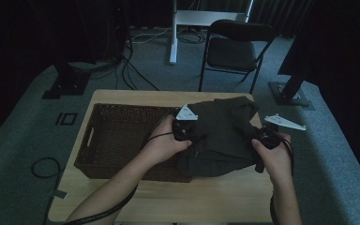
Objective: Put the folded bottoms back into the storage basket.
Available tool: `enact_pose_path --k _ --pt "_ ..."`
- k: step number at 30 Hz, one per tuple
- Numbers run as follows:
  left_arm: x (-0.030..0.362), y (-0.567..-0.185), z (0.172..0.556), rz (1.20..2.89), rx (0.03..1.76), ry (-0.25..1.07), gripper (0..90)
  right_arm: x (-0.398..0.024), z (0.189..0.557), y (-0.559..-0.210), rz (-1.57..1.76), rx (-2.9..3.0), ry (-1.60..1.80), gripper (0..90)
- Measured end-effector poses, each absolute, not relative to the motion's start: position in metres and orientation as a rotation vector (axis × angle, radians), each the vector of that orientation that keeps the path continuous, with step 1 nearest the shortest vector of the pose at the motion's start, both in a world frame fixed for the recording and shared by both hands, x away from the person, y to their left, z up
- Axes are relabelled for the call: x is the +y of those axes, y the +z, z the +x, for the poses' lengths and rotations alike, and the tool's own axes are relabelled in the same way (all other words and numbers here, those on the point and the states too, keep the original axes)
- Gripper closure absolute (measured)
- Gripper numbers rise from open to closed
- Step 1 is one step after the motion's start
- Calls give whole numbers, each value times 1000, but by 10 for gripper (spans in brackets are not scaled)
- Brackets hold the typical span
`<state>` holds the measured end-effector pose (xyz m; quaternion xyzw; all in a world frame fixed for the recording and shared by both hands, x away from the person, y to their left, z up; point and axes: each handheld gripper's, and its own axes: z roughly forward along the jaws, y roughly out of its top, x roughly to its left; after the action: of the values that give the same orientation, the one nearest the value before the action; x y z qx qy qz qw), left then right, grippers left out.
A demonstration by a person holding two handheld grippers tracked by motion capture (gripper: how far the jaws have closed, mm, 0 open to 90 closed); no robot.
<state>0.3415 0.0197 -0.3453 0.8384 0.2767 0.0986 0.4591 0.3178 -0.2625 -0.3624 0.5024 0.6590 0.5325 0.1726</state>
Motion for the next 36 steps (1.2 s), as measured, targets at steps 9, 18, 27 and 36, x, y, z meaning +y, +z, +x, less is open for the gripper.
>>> enact_pose_path --k 9,18,27,36 --pt "51 -340 345 2043 711 267 671 -233 329 -356 1392 1896 1530 654" --pt "82 -339 348 2043 734 303 671 -201 340 -354 1370 1919 1549 654" --pt "107 -341 352 2032 745 334 670 -174 350 -354 1349 1931 1554 653" --pt "133 -341 357 2024 776 341 670 -150 358 -356 1339 1937 1585 654"
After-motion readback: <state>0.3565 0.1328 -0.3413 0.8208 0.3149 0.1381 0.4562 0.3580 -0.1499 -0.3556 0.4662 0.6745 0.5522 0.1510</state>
